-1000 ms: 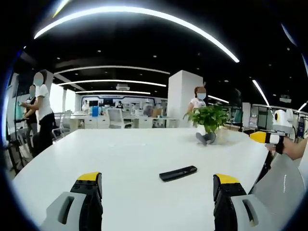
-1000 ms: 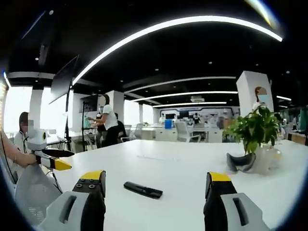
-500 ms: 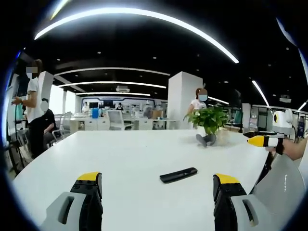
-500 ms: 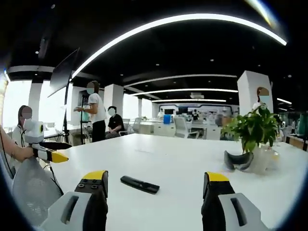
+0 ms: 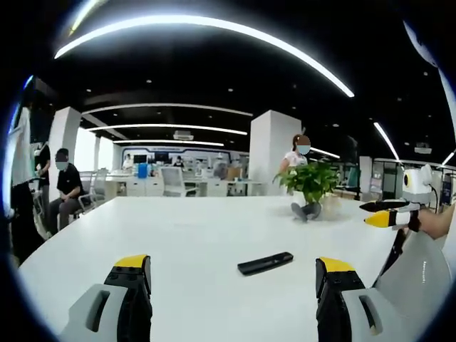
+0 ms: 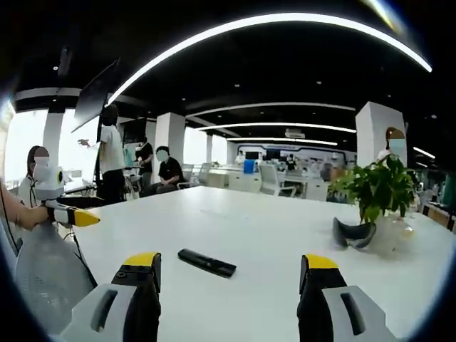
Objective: Press the specified remote control buttons in sequence, fully releasing each button before pressing the next.
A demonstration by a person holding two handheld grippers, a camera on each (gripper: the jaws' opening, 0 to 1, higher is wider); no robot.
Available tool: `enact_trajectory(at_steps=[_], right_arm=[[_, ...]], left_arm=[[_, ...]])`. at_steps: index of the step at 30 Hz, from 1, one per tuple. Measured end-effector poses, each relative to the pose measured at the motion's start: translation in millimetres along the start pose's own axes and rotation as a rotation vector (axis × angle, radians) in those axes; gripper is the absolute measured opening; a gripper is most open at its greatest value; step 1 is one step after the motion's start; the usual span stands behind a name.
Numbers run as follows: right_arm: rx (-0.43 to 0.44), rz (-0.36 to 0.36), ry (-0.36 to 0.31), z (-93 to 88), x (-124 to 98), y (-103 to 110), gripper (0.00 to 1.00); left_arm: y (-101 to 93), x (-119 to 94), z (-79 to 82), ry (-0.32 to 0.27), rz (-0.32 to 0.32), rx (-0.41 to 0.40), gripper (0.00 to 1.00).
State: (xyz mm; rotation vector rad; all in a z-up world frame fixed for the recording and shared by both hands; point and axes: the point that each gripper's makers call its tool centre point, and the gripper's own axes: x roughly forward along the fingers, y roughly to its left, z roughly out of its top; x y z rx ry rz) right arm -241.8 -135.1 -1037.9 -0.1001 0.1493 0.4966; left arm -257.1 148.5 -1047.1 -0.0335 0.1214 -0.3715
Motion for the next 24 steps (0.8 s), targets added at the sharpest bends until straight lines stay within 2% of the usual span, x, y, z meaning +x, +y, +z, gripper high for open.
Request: enact_trajectory(at_steps=[24], right_arm=[[-0.033,-0.023,0.041,-6.1,1.0,-1.8,0.76]], left_arm=[[1.7,0.0,0.7,-0.007,-0.003,-0.002,0.98]])
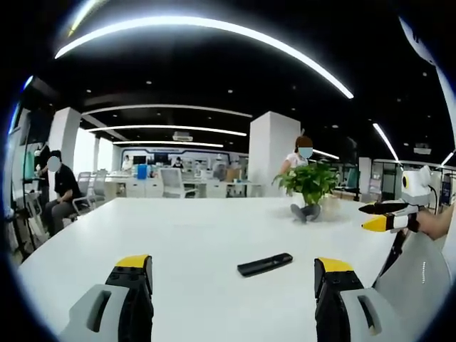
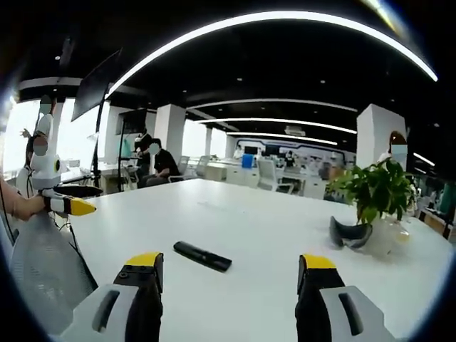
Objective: Press the specified remote control buttons in sequence, fully releasing each button before pressing the next.
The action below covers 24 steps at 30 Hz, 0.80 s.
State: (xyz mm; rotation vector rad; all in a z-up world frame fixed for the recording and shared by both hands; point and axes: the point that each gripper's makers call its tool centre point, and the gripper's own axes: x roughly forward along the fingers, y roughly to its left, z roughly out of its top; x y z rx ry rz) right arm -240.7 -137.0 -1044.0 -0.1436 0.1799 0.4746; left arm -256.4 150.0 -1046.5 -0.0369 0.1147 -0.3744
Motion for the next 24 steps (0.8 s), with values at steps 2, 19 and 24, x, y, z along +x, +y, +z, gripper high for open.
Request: enact_trajectory(at_steps=[2,19,24], right_arm=[[-0.004,-0.002,0.004,-0.8,0.4,-0.4,0.76],[-0.013,0.006,0.02,-3.3,2.1,0.7,0.74],[-0.015,0.0,0.02,-3.0,1.7,-0.2,0.73]], left_arm=[[0.1,0.3,0.2,-0.002,-0.002,-0.006,0.98],[-0.3,1.1,-1.4,0.01,-0.003,-0.001,0.98],[-2.6,2.0,-3.9,0.026,-0.013,0.012,0.98]])
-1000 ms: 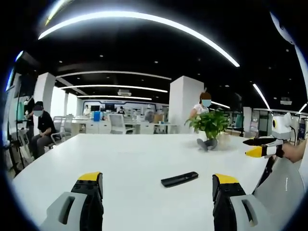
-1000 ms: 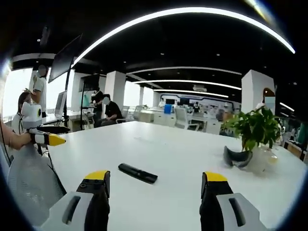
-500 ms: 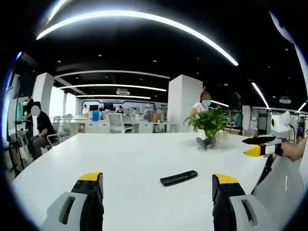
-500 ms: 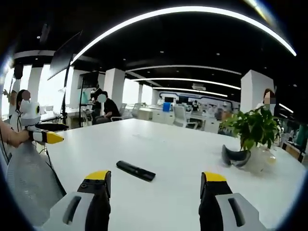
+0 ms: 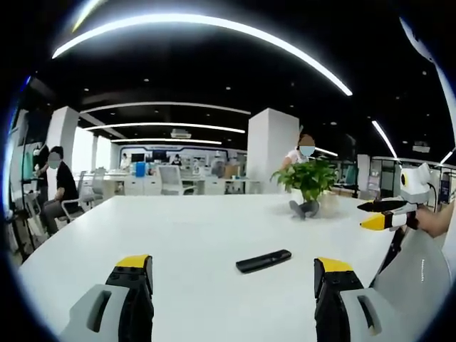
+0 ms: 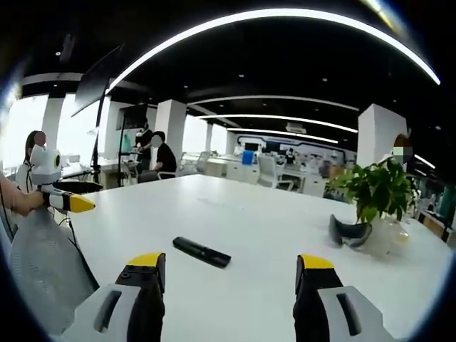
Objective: Press the specified remote control buttons in sequence, fully releasing each button before pressing the next.
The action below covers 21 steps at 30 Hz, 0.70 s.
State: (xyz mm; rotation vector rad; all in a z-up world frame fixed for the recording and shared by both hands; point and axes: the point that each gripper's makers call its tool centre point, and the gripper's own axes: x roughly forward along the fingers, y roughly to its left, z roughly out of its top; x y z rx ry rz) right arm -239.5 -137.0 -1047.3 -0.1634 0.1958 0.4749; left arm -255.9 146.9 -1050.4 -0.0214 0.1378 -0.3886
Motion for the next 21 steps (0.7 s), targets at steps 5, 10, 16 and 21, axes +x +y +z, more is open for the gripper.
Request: enact_trajectory(at_steps=[5,10,16,21], right_arm=[[-0.005,0.003,0.002,-0.2,0.0,0.8,0.73],[-0.002,0.004,0.006,-1.1,-0.1,0.6,0.73],[-0.016,-0.001,0.008,-1.3,-0.3,0.3,0.72],[-0.02,0.0,0.017,-2.6,-0.3,0.7,0.71]], left_arm=[[0.3,-0.3,0.0,0.0,0.0,-0.01,0.98],[0.3,-0.6,-0.1,0.003,0.005,-0.003,0.98],[0.0,-0.5,0.2,0.002,0.004,0.001,0.97],[3.0,-1.2,2.0,-0.009,0.015,-0.012,0.97]])
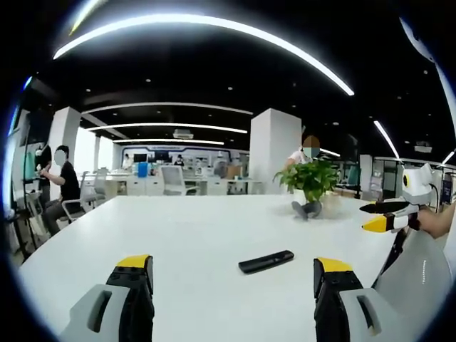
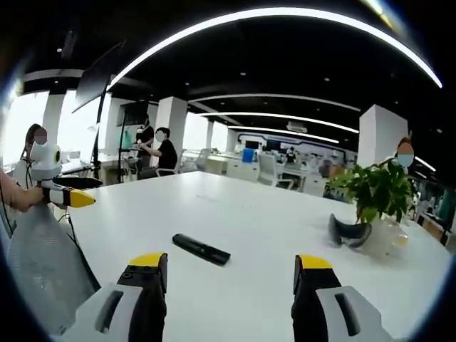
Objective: Press the specified remote control buttons in sequence, fully releasing each button before pressing the next.
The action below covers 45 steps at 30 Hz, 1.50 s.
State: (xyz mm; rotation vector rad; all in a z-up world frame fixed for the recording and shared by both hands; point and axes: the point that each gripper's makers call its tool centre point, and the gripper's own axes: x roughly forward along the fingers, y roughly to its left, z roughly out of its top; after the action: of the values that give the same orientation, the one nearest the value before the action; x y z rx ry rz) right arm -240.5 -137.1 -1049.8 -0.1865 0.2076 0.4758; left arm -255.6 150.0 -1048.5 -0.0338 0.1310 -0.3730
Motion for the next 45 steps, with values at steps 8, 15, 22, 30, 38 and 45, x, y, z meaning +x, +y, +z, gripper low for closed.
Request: enact_trajectory(at_steps=[8,15,22,30,38,45], right_arm=[[-0.001,0.004,0.0,-0.5,0.4,0.3,0.72],[0.003,-0.005,0.0,-1.2,0.2,-2.5,0.71],[-0.003,-0.002,0.004,-1.5,1.0,-1.3,0.71],[-0.003,-0.007,0.005,-1.5,1.4,-2.3,0.71],[-0.006,-0.005,0.009,-1.7,0.9,-1.1,0.7],[-0.011,-0.002,0.013,-1.5,0.1,0.5,0.7]], left_arm=[[0.6,0.6,0.2,-0.002,0.004,0.003,0.97],[-0.1,1.2,-0.2,0.001,0.002,0.008,0.97],[-0.1,1.6,-1.1,0.005,0.0,0.014,0.97],[-0.8,1.7,-2.0,0.008,-0.004,0.014,0.97],[-1.7,0.7,-2.0,0.008,-0.006,0.015,0.97],[-0.9,-0.3,-1.7,0.007,-0.005,0.009,0.97]])
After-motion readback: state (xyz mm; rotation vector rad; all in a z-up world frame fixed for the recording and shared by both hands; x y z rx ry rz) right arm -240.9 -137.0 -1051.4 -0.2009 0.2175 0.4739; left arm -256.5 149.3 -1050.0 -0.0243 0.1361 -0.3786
